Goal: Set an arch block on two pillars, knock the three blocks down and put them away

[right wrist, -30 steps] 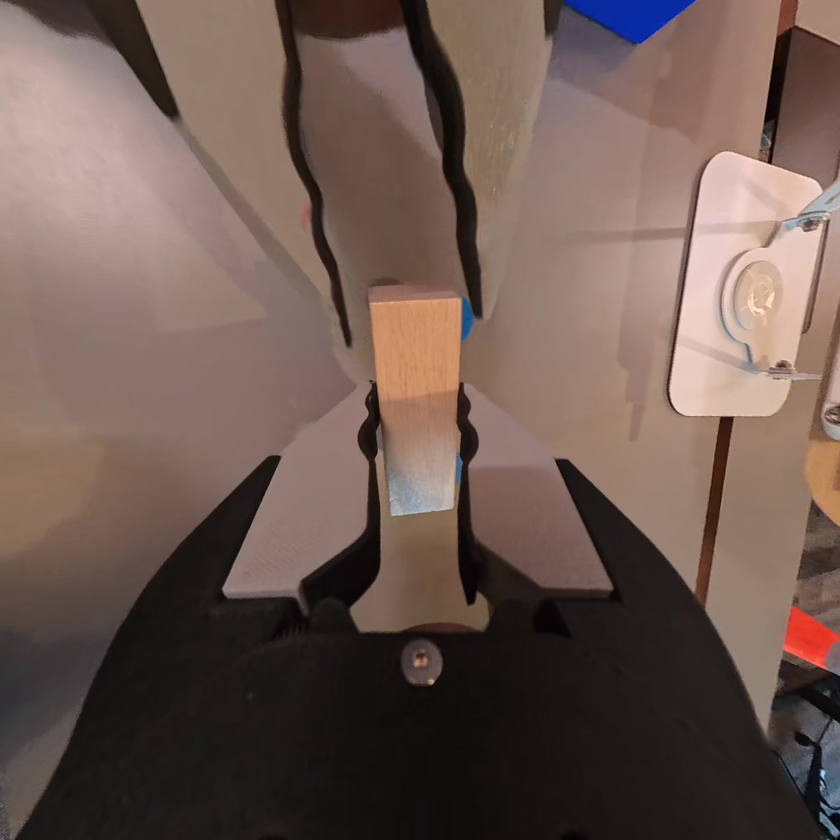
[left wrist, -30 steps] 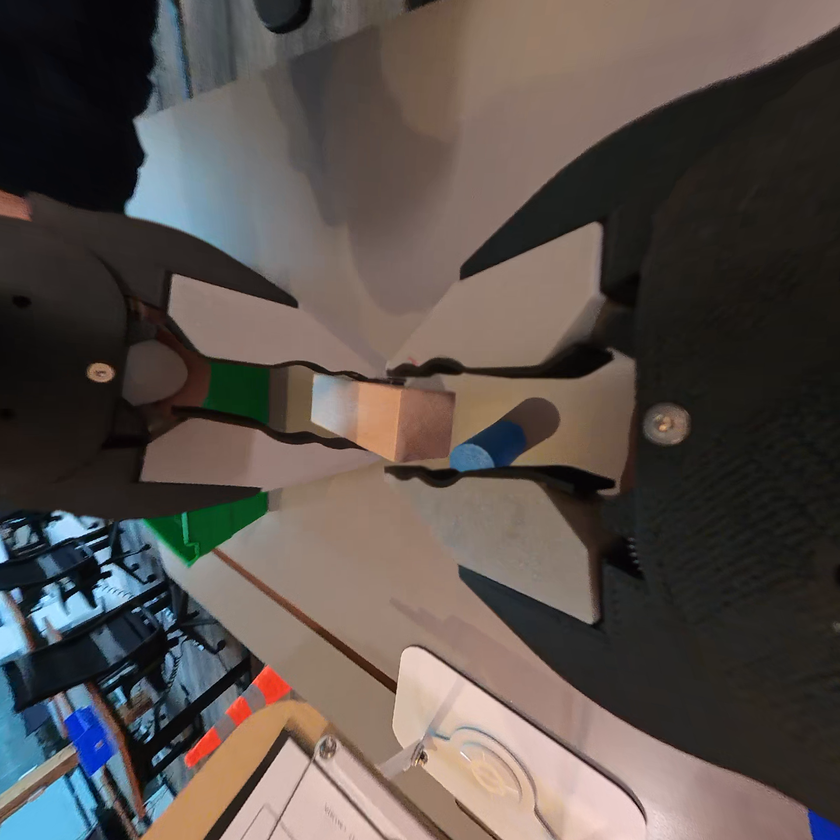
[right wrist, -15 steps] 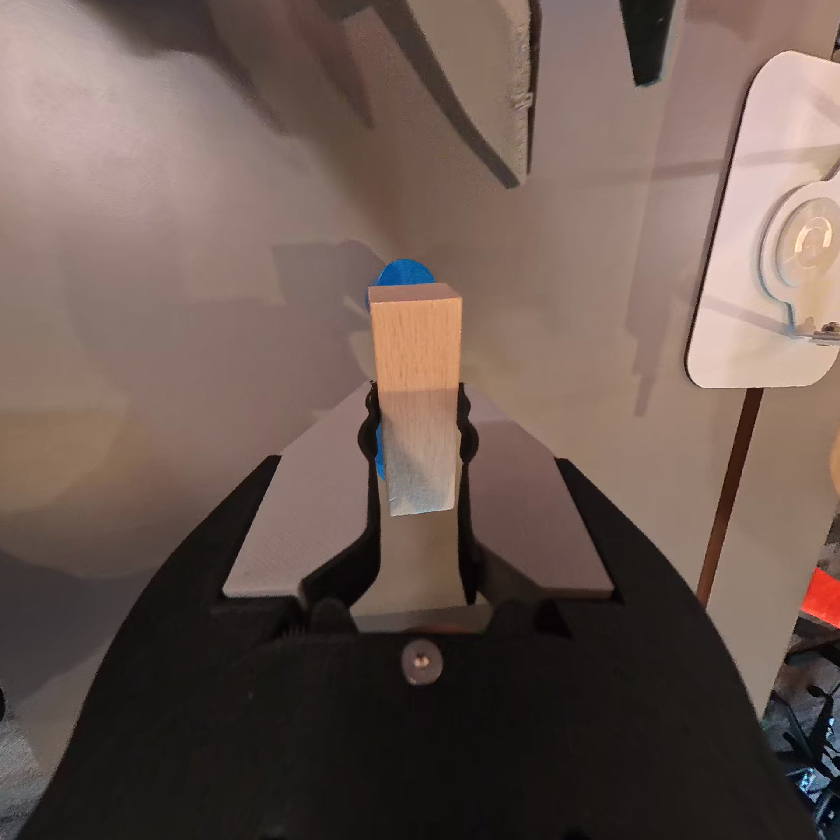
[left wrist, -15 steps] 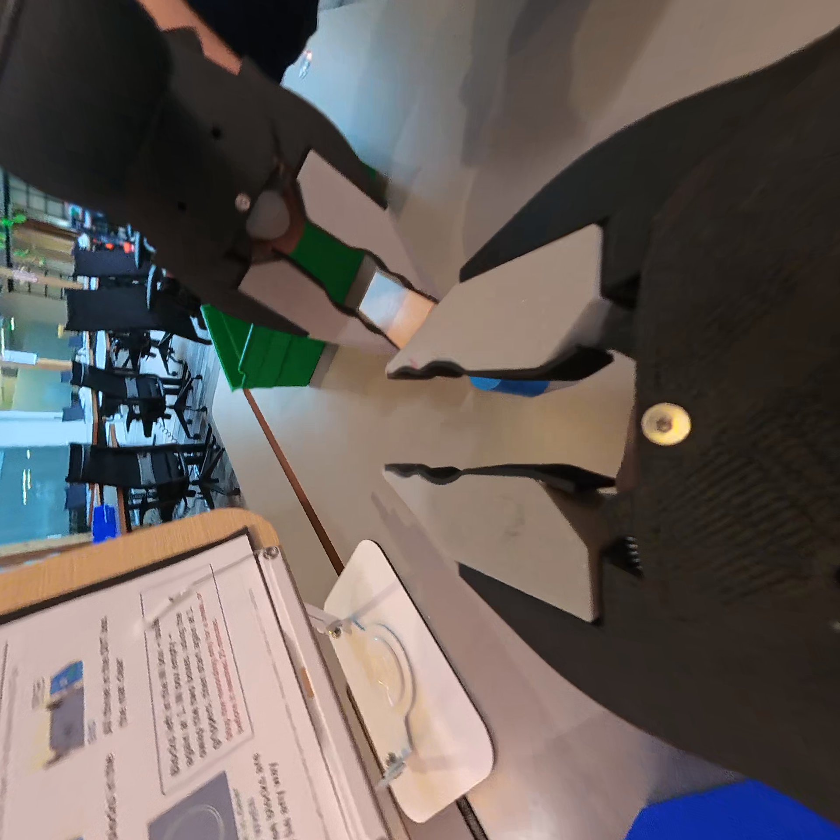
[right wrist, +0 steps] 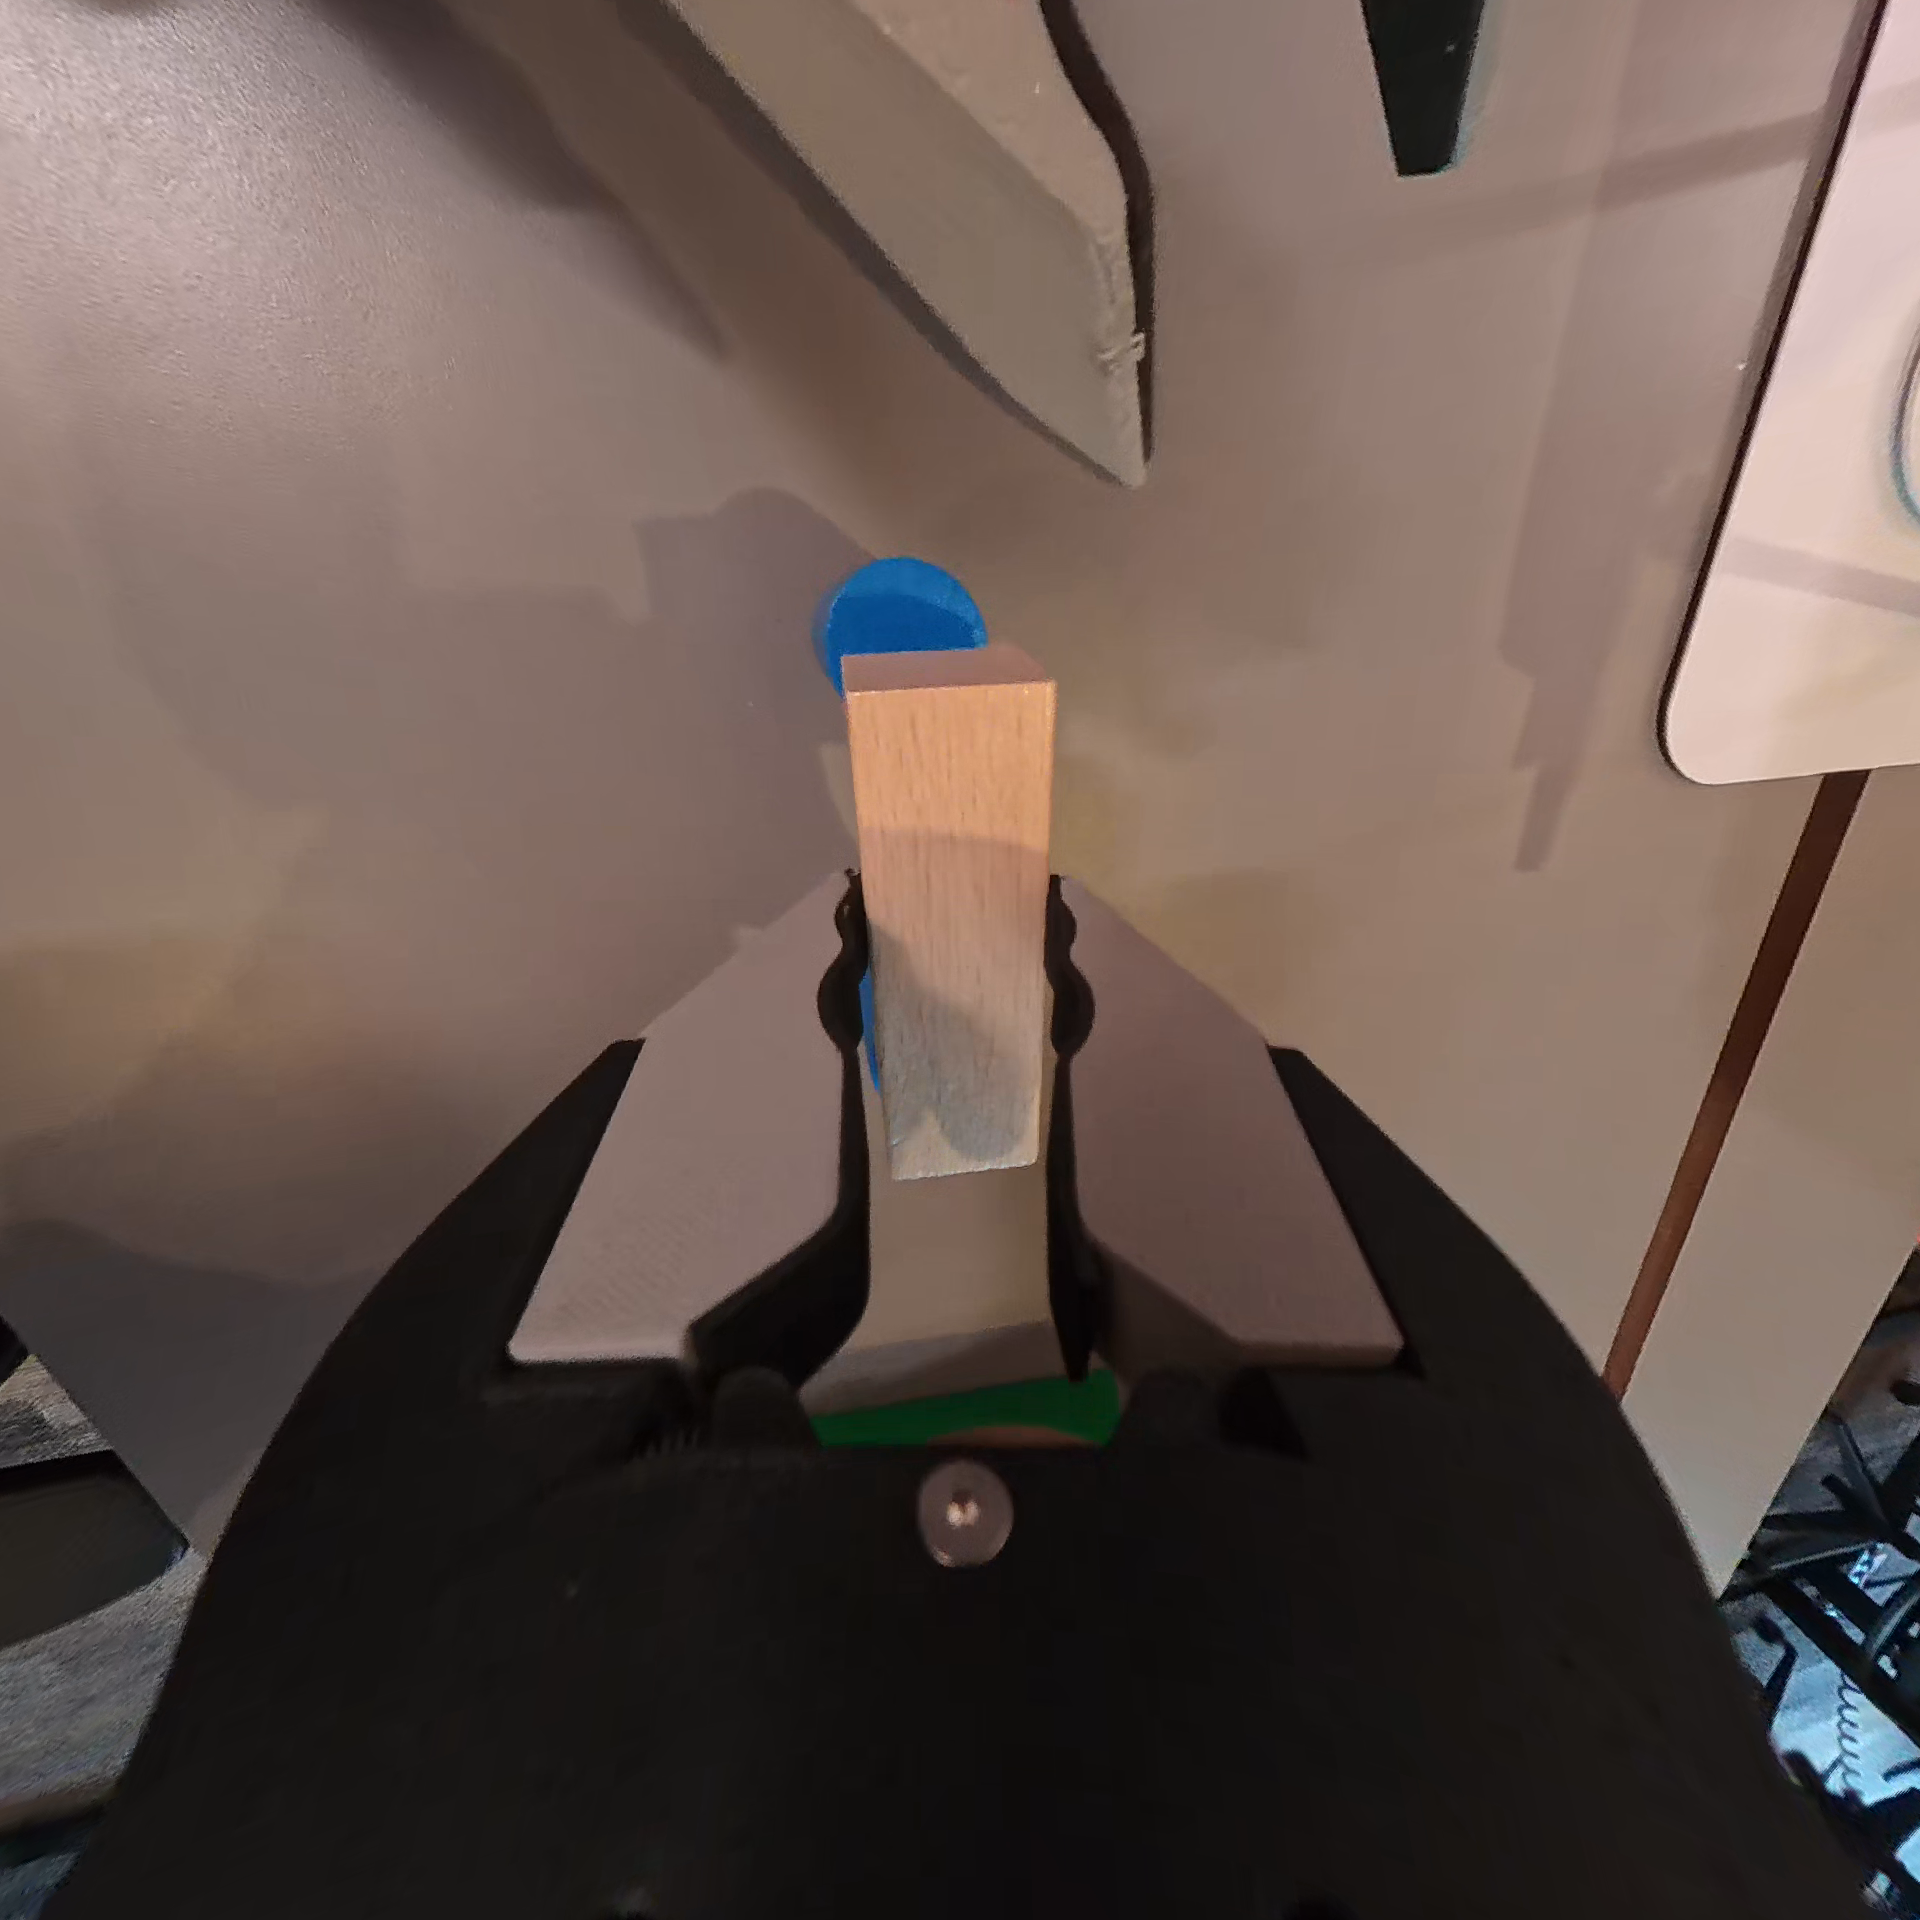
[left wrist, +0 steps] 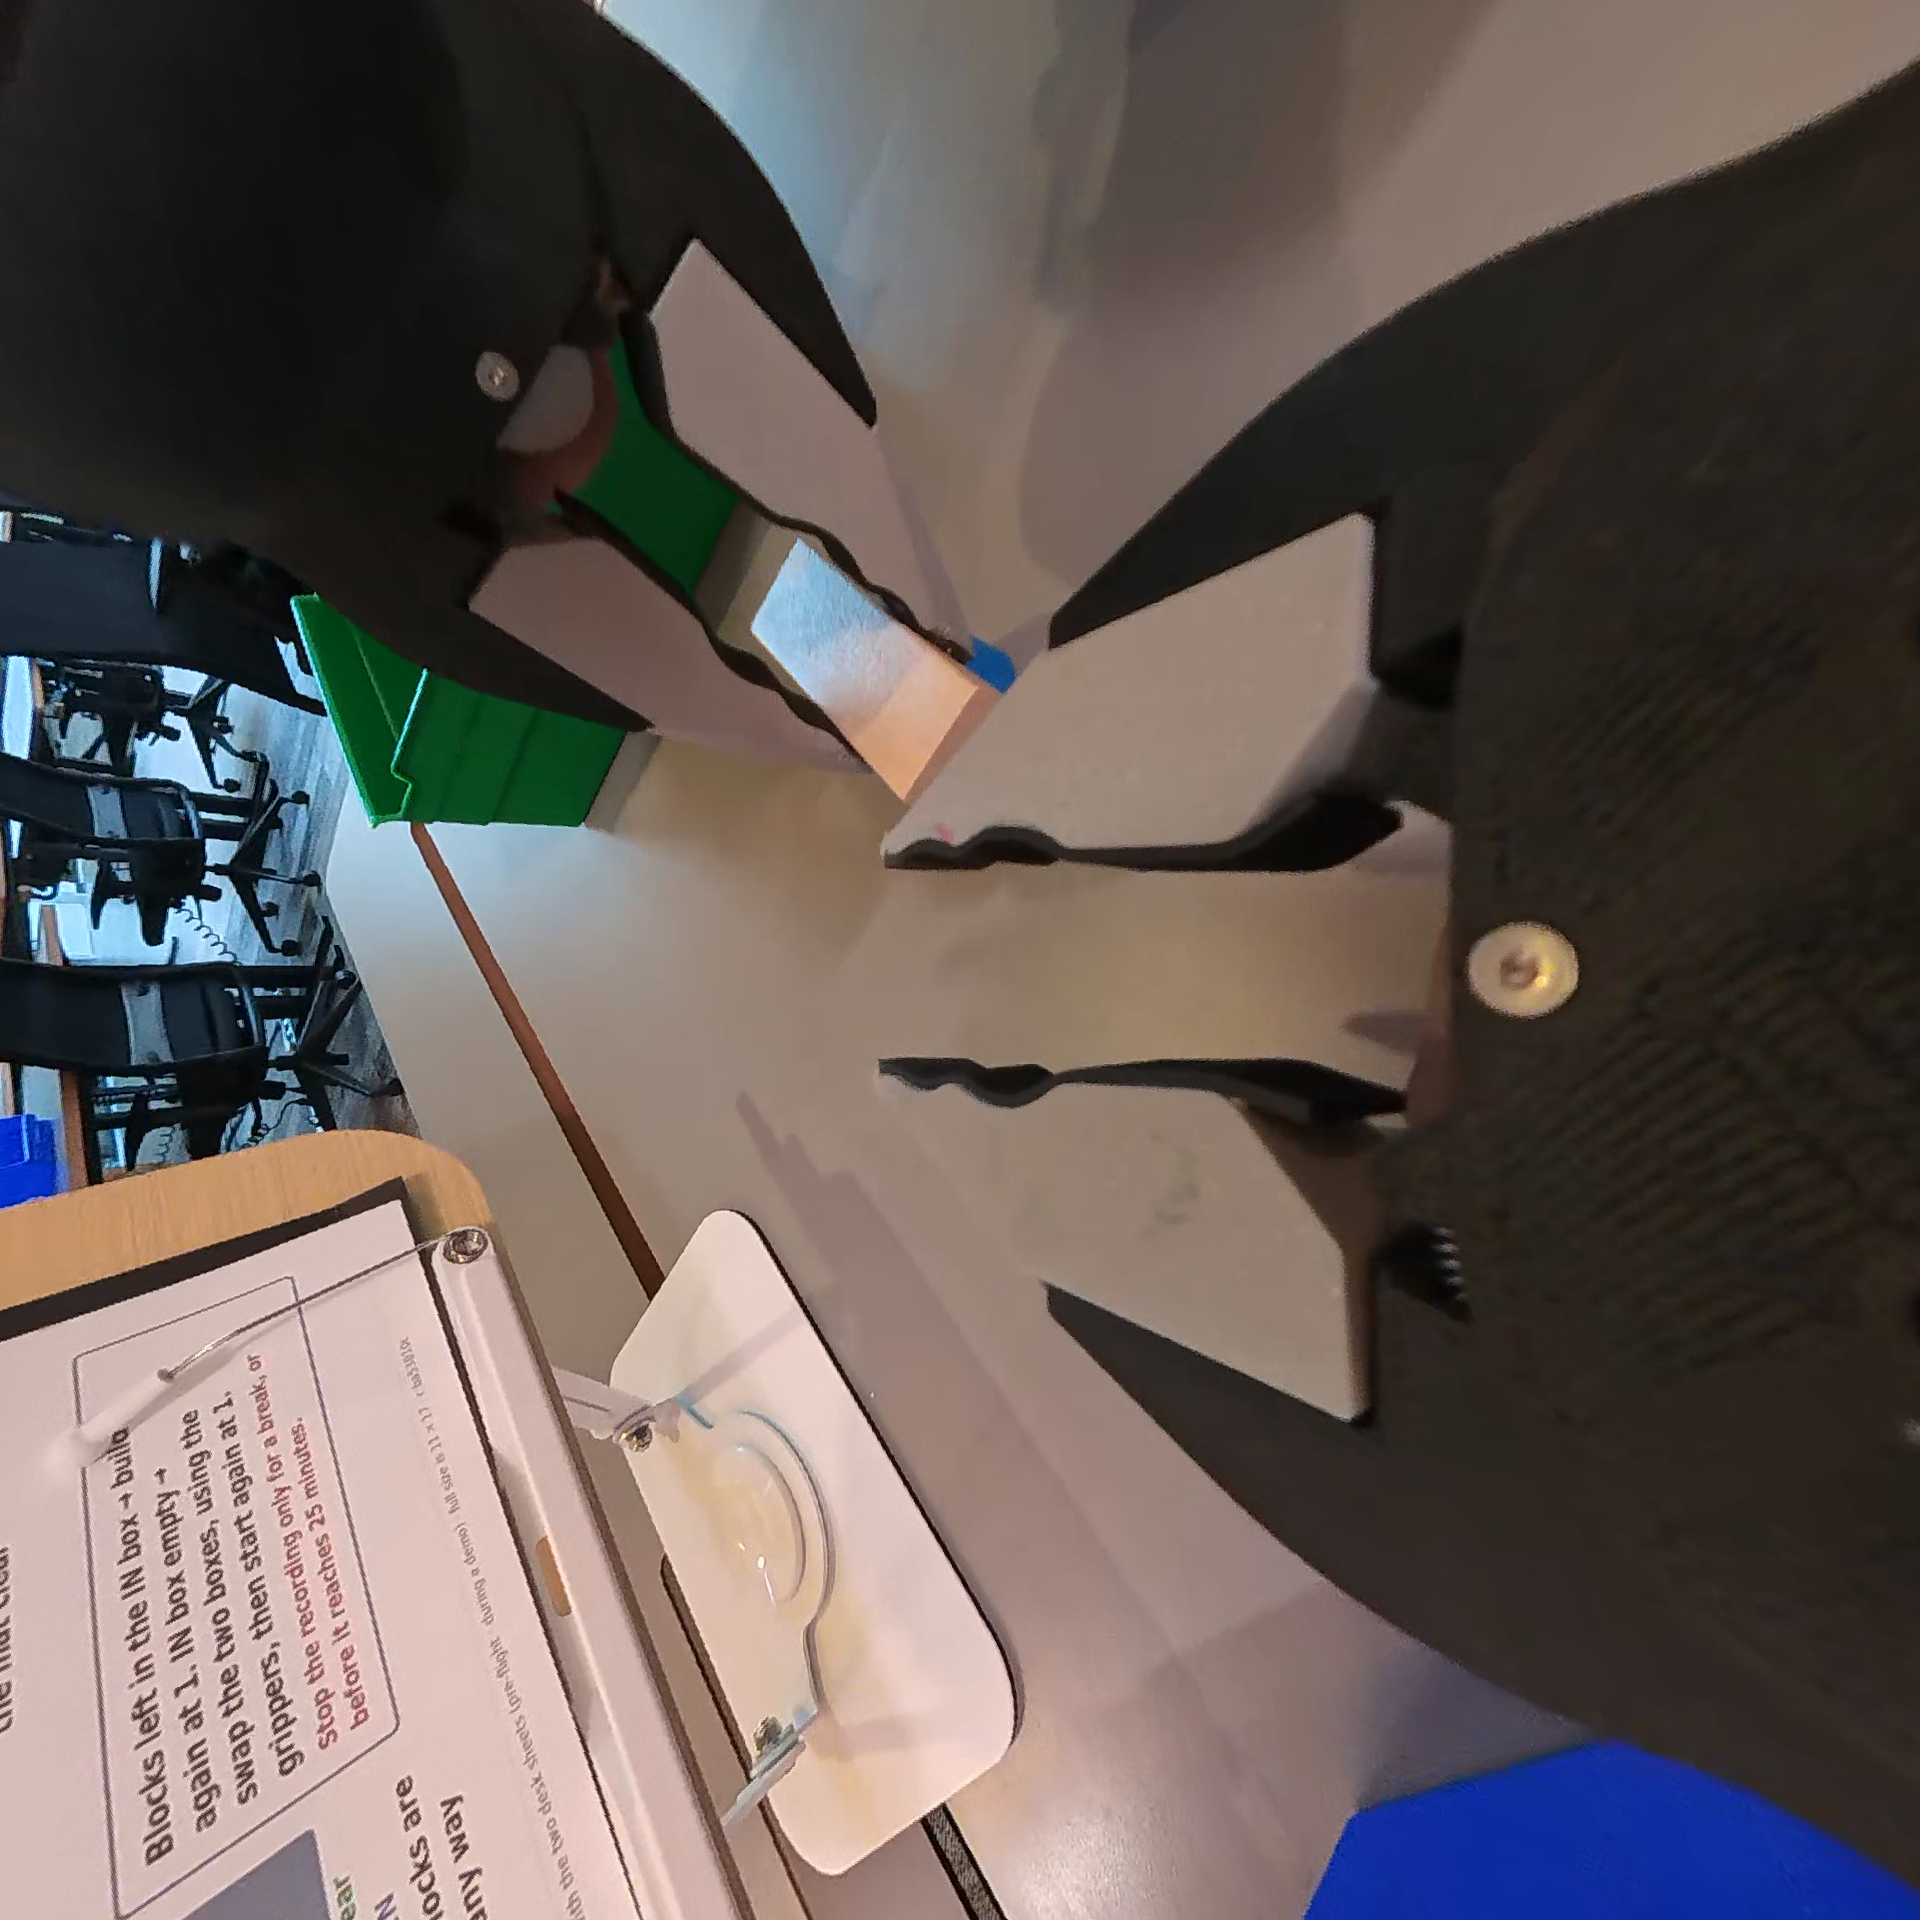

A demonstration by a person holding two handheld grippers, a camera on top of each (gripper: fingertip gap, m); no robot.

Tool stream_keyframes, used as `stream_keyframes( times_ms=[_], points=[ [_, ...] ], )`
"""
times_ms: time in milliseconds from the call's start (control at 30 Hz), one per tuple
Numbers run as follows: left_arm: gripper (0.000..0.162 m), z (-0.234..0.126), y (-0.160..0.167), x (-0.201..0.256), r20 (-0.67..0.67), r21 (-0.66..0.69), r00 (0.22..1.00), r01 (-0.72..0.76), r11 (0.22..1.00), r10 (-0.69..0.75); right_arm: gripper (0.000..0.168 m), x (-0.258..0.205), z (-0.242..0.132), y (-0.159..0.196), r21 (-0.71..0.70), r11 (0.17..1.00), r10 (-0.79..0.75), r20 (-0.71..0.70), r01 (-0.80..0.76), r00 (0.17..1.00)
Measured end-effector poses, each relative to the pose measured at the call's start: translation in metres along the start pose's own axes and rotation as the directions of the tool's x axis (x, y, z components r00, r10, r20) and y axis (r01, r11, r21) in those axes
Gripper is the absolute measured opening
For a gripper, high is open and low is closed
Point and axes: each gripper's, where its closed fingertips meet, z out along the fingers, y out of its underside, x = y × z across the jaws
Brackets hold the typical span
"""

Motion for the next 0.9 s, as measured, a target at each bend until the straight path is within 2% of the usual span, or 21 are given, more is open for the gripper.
stream_keyframes(
  times_ms=[900],
  points=[
    [0.037, 0.0011, 0.0082, -0.0007, -0.007, -0.042, 1.000, -0.004, 0.999, 0.004, 0.032, 0.0012, 0.0074, -0.0044, -0.016, 1.000, 0.009, -0.004, -0.009, 1.000]
  ],
)
